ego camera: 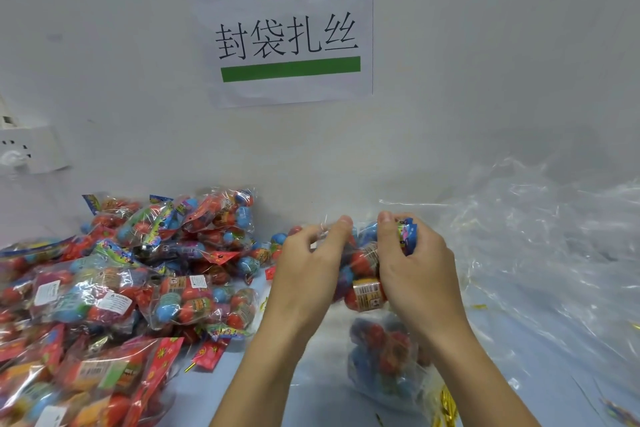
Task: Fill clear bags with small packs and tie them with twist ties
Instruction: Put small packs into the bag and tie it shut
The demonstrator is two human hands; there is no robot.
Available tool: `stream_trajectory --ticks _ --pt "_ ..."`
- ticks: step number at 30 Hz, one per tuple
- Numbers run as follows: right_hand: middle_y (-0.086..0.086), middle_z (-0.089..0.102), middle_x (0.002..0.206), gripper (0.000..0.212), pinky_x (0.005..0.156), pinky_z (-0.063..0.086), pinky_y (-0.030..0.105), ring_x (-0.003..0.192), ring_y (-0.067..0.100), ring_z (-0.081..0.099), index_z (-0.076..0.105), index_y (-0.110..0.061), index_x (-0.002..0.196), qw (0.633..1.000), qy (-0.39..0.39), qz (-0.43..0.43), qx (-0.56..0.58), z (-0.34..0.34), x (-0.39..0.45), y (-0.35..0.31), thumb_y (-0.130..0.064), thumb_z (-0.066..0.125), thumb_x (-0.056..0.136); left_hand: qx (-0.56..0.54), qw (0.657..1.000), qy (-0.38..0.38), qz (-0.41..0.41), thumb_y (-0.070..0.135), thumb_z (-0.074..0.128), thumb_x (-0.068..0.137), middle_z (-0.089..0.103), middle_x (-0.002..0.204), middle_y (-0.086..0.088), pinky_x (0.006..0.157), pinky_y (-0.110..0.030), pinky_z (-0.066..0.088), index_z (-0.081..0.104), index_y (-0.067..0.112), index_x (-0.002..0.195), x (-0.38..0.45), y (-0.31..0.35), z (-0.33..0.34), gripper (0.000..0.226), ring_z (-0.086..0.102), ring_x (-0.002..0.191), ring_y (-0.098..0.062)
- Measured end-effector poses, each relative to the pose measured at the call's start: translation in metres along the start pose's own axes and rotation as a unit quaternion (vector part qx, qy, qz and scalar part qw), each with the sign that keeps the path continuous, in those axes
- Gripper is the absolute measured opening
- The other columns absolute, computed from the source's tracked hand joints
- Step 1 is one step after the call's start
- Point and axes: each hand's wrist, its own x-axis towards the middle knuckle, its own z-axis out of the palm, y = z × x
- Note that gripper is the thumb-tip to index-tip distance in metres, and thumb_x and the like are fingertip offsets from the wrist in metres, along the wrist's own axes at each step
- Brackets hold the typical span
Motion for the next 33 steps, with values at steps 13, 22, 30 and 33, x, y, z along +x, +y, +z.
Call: stream_trajectory --ticks 13,22,30,33 --pt "0.009 0.077 0.089 0.058 0.069 0.063 0.043 0.086 0.026 0.076 0.065 -0.022 0.115 0.961 -0.175 0.077 0.200 0.015 -0.018 -0.018 -0.064 0.075 0.076 0.101 0.960 0.205 0.164 0.042 0.055 0.095 0.066 0.066 0.002 0.062 -0.040 0.051 0.058 0.020 0.075 -0.004 -0.006 0.005 0.030 0.063 0.067 -0.021" --pt "-0.020 0.075 0.098 0.030 0.071 0.056 0.013 0.090 -0.001 0.072 0.064 -0.036 0.105 0.966 -0.232 0.005 0.118 -0.002 -0.010 -0.007 -0.051 0.076 0.083 0.076 0.976 0.161 0.124 0.049 0.043 0.085 0.052 0.054 0.009 0.062 -0.046 0.043 0.046 0.015 0.062 0.001 -0.005 -0.002 0.041 0.048 0.057 -0.016" --pt "-0.007 0.078 0.085 0.015 0.061 0.061 0.024 0.075 0.009 0.076 0.070 -0.020 0.099 0.982 -0.139 -0.021 0.123 -0.019 0.003 -0.008 -0.029 0.075 0.088 0.103 0.986 0.083 0.098 0.057 0.042 0.095 0.069 0.084 0.003 0.058 -0.034 0.056 0.061 0.028 0.095 0.005 -0.012 -0.015 0.035 0.069 0.079 -0.016" --pt "-0.001 0.079 0.080 0.024 0.055 0.058 0.022 0.069 0.012 0.076 0.073 -0.014 0.094 0.985 -0.038 -0.039 0.162 -0.044 0.017 -0.010 -0.036 0.071 0.084 0.246 0.965 0.053 0.081 0.044 0.061 0.092 0.066 0.099 0.009 0.078 -0.034 0.055 0.058 0.028 0.110 0.012 -0.020 -0.025 0.025 0.063 0.091 -0.009"
